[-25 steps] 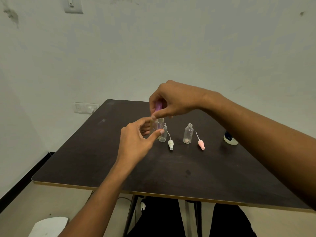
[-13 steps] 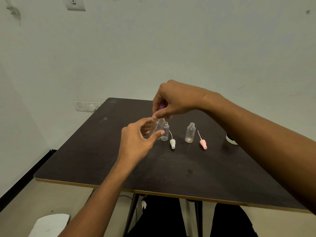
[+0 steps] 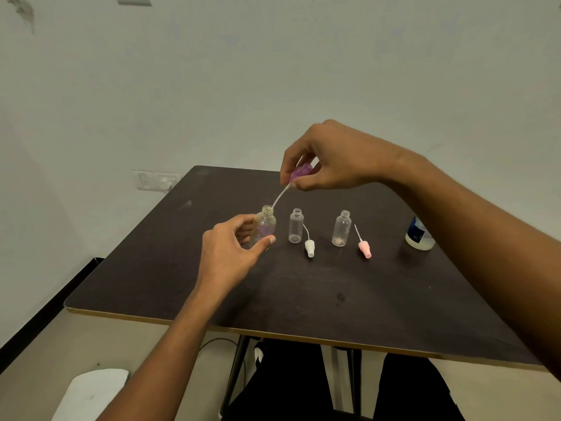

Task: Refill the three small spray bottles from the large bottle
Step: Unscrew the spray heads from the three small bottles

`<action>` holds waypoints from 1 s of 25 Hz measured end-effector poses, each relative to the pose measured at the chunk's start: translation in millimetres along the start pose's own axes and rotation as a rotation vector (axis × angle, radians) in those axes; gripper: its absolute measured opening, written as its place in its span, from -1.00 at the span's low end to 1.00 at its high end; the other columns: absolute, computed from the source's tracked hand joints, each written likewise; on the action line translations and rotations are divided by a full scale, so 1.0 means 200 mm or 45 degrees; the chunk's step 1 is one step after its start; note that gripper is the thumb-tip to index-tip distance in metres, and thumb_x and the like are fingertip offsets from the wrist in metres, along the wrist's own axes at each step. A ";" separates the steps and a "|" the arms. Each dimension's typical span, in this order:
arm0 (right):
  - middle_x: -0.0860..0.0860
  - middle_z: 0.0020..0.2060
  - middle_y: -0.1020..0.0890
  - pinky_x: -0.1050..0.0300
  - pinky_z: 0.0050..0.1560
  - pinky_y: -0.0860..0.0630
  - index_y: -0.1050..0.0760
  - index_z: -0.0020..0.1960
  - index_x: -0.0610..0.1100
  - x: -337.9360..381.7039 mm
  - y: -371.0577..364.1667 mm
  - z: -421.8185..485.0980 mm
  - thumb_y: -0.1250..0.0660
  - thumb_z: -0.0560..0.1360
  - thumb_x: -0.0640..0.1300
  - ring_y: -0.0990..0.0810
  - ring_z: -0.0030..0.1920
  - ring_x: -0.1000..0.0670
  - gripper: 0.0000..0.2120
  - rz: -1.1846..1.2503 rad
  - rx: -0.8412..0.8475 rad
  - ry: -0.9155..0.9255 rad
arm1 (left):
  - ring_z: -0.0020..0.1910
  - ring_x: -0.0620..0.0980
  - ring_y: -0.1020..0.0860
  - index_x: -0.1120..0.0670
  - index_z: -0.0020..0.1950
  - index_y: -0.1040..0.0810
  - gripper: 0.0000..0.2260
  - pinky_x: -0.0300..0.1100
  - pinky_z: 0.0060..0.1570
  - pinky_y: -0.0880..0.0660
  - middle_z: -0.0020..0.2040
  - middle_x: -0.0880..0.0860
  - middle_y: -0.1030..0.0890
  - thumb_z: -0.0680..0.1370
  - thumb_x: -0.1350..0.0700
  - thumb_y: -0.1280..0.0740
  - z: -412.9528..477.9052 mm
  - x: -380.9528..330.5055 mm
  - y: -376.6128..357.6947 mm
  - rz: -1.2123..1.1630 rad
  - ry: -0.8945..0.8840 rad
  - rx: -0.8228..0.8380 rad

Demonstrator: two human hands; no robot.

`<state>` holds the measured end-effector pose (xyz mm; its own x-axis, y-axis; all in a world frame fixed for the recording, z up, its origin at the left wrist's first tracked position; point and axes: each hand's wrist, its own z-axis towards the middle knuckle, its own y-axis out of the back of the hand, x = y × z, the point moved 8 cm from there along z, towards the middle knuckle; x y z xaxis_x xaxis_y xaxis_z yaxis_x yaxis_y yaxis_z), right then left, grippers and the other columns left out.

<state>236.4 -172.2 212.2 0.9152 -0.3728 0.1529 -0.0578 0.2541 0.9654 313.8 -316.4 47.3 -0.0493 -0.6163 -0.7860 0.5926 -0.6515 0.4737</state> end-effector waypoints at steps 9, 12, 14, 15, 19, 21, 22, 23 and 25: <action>0.16 -0.18 -0.74 0.31 -0.08 -0.63 -0.72 -0.07 0.01 -0.16 -0.15 -0.09 -0.54 0.49 -0.16 -0.73 -0.14 0.21 -0.92 0.211 -0.163 -0.203 | 0.03 -0.26 -0.67 -0.02 0.27 -0.66 -0.54 -0.33 0.12 -0.60 0.08 -0.11 -0.72 0.41 -0.03 -0.64 -0.01 0.15 0.02 -0.017 0.077 0.012; 0.15 -0.32 -0.72 0.25 -0.05 -0.66 -0.70 -0.13 -0.03 -0.21 -0.25 -0.12 -0.58 0.45 -0.14 -0.73 -0.21 0.20 -0.93 0.278 -0.211 -0.349 | 0.08 -0.24 -0.66 -0.03 0.29 -0.62 -0.55 -0.25 0.17 -0.62 0.12 -0.11 -0.71 0.43 0.01 -0.63 0.00 0.18 0.01 -0.071 0.093 0.017; 0.11 -0.36 -0.72 0.16 -0.02 -0.69 -0.70 -0.17 -0.03 -0.25 -0.35 -0.13 -0.60 0.43 -0.12 -0.73 -0.23 0.18 -0.91 0.310 -0.222 -0.463 | 0.11 -0.22 -0.67 -0.03 0.31 -0.61 -0.54 -0.22 0.19 -0.62 0.14 -0.09 -0.70 0.44 0.03 -0.63 0.03 0.21 0.00 -0.112 0.115 0.021; 0.10 -0.37 -0.72 0.12 -0.01 -0.69 -0.69 -0.18 -0.03 -0.27 -0.41 -0.14 -0.60 0.42 -0.11 -0.73 -0.24 0.17 -0.91 0.316 -0.229 -0.511 | 0.11 -0.20 -0.67 -0.03 0.31 -0.61 -0.54 -0.20 0.20 -0.62 0.15 -0.09 -0.71 0.44 0.04 -0.63 0.06 0.23 -0.01 -0.130 0.128 0.020; 0.13 -0.45 -0.69 0.12 -0.03 -0.69 -0.66 -0.24 -0.04 -0.32 -0.69 -0.10 -0.59 0.41 -0.09 -0.71 -0.31 0.21 -0.87 0.321 -0.200 -0.659 | 0.12 -0.18 -0.68 -0.01 0.27 -0.63 -0.55 -0.14 0.22 -0.63 0.14 -0.06 -0.72 0.43 0.06 -0.64 0.16 0.29 -0.07 -0.153 0.160 0.034; 0.11 -0.45 -0.69 0.10 -0.04 -0.69 -0.64 -0.26 -0.04 -0.32 -0.80 -0.06 -0.59 0.40 -0.07 -0.69 -0.29 0.20 -0.85 0.293 -0.218 -0.708 | 0.09 -0.18 -0.69 0.01 0.26 -0.63 -0.56 -0.21 0.19 -0.62 0.13 -0.06 -0.73 0.43 0.07 -0.65 0.21 0.31 -0.11 -0.128 0.185 0.067; 0.09 -0.42 -0.69 0.09 -0.03 -0.68 -0.64 -0.26 -0.04 -0.32 -0.85 -0.04 -0.60 0.39 -0.07 -0.69 -0.25 0.15 -0.85 0.276 -0.237 -0.729 | 0.07 -0.19 -0.69 0.02 0.26 -0.63 -0.57 -0.22 0.18 -0.62 0.12 -0.06 -0.73 0.43 0.08 -0.64 0.23 0.33 -0.13 -0.114 0.194 0.084; 0.08 -0.37 -0.69 0.09 -0.03 -0.67 -0.64 -0.25 -0.04 -0.33 -0.89 -0.02 -0.60 0.38 -0.07 -0.70 -0.20 0.09 -0.85 0.261 -0.254 -0.754 | 0.05 -0.19 -0.70 0.03 0.25 -0.63 -0.57 -0.21 0.18 -0.63 0.11 -0.05 -0.74 0.43 0.09 -0.65 0.25 0.34 -0.15 -0.104 0.197 0.099; 0.05 -0.28 -0.68 0.09 -0.04 -0.65 -0.61 -0.26 -0.03 -0.33 -0.96 0.01 -0.59 0.38 -0.07 -0.69 -0.14 -0.01 -0.83 0.240 -0.279 -0.808 | 0.06 -0.16 -0.70 0.04 0.25 -0.63 -0.57 -0.17 0.19 -0.63 0.11 -0.04 -0.74 0.43 0.09 -0.65 0.29 0.37 -0.19 -0.080 0.206 0.137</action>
<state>185.9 -197.9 16.1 0.4836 -0.7371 0.4720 -0.0499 0.5151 0.8557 241.1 -362.8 -7.1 0.0514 -0.4992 -0.8650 0.5028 -0.7354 0.4543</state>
